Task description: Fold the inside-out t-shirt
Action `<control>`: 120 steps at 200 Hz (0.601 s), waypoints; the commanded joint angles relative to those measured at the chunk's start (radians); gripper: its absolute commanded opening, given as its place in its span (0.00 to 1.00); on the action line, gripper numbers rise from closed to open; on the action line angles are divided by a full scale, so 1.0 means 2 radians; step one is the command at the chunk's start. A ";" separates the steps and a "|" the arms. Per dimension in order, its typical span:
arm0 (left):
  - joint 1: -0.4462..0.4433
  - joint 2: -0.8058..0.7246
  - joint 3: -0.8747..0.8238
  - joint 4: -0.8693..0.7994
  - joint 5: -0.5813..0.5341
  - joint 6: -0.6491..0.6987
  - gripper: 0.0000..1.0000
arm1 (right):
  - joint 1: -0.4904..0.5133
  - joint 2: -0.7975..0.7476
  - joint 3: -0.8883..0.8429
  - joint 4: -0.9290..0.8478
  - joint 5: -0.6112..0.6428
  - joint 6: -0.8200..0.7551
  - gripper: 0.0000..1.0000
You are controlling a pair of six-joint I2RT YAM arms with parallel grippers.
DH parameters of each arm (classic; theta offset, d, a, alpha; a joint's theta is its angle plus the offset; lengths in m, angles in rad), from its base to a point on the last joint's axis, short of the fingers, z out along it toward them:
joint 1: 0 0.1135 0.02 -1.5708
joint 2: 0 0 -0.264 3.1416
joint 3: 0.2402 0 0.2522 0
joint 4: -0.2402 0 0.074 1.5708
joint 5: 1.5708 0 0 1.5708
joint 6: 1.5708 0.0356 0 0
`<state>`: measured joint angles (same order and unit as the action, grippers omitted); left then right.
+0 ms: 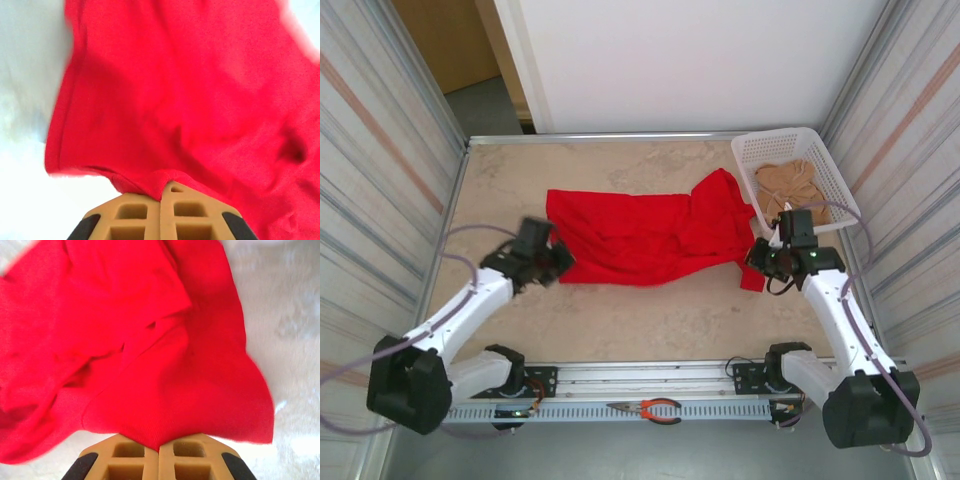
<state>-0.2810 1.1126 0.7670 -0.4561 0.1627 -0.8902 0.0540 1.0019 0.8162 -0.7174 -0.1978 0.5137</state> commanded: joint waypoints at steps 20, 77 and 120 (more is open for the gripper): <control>0.118 0.055 0.153 -0.045 0.134 0.139 0.00 | -0.033 0.015 0.072 -0.022 -0.039 -0.029 0.00; 0.148 0.071 0.232 -0.058 0.161 0.149 0.00 | -0.035 0.014 0.106 -0.038 -0.059 -0.029 0.00; 0.149 -0.003 0.225 -0.027 0.177 0.088 0.00 | -0.034 -0.035 0.150 -0.049 -0.107 0.002 0.00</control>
<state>0.0059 1.2331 1.2079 -0.5564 0.4828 -0.6392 -0.0074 1.0214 1.0203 -0.7925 -0.3481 0.4877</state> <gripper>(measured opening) 0.058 0.045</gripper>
